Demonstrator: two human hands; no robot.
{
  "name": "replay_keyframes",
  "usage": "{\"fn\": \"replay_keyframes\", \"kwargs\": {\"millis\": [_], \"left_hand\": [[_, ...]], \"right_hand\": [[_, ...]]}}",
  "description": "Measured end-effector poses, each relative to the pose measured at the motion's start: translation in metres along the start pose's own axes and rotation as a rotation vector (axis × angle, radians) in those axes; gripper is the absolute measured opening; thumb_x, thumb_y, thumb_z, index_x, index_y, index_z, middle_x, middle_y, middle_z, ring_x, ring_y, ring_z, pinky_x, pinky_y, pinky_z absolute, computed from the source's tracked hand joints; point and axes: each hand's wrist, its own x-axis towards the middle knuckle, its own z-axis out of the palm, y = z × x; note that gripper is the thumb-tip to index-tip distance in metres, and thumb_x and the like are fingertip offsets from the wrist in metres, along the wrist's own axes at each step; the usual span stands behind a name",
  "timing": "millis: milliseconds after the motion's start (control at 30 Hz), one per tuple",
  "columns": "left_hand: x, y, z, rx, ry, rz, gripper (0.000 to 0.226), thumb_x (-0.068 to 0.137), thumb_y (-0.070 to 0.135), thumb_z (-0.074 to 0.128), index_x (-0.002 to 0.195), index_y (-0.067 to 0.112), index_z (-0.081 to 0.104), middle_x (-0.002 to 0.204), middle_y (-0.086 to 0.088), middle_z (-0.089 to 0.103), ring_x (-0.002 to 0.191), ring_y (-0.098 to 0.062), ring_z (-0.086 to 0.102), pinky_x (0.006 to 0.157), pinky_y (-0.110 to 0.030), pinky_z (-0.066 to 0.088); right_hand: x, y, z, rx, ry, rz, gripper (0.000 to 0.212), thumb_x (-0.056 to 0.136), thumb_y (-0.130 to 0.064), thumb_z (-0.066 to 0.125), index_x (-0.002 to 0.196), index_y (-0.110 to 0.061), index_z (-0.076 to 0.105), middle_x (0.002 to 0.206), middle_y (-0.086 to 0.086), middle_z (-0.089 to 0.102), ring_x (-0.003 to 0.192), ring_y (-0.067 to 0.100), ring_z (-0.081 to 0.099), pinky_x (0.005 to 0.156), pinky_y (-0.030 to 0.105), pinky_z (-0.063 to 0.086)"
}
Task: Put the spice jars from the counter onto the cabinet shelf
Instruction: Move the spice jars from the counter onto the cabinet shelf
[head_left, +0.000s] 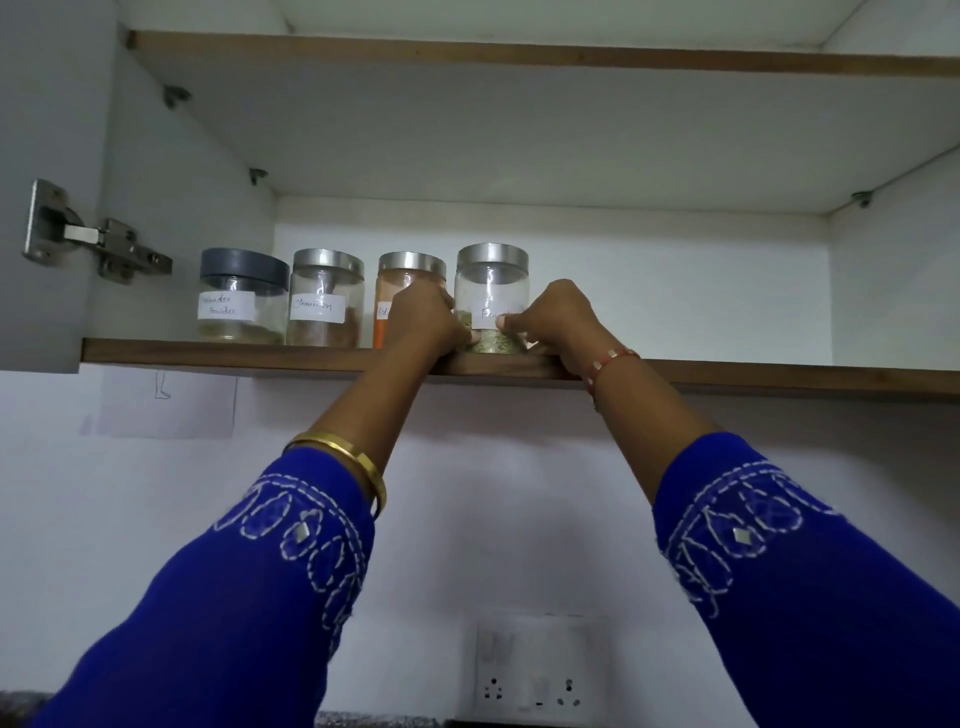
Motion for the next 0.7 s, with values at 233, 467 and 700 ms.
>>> {"fn": "replay_keyframes", "kwargs": {"millis": [233, 467, 700], "left_hand": [[0.0, -0.001, 0.0, 0.068, -0.075, -0.008, 0.008, 0.082, 0.006, 0.061, 0.076, 0.011, 0.06, 0.075, 0.004, 0.048, 0.099, -0.023, 0.052, 0.07, -0.019, 0.037], [-0.002, 0.003, 0.0, 0.178, -0.109, 0.02, 0.036, 0.087, 0.0, 0.046, 0.121, -0.001, 0.057, 0.129, -0.02, 0.056, 0.119, -0.031, 0.051, 0.097, -0.032, 0.042], [-0.036, -0.002, 0.01, 0.073, 0.167, 0.195, 0.047, 0.082, -0.006, 0.051, 0.127, 0.007, 0.054, 0.128, -0.013, 0.059, 0.119, -0.025, 0.054, 0.099, -0.028, 0.041]], "right_hand": [[0.004, 0.003, 0.008, -0.194, 0.081, -0.042, 0.031, 0.079, -0.013, 0.069, 0.066, -0.01, 0.042, 0.07, 0.001, 0.046, 0.081, 0.019, 0.048, 0.045, 0.016, 0.024], [0.004, 0.005, 0.006, -0.11, 0.111, -0.057, 0.007, 0.083, -0.003, 0.055, 0.081, 0.003, 0.059, 0.078, 0.01, 0.057, 0.08, 0.026, 0.055, 0.047, 0.02, 0.033], [-0.05, 0.001, -0.005, 0.092, 0.345, -0.228, 0.024, 0.087, 0.002, 0.047, 0.1, 0.002, 0.068, 0.103, 0.014, 0.069, 0.095, 0.022, 0.063, 0.07, 0.011, 0.037]]}}
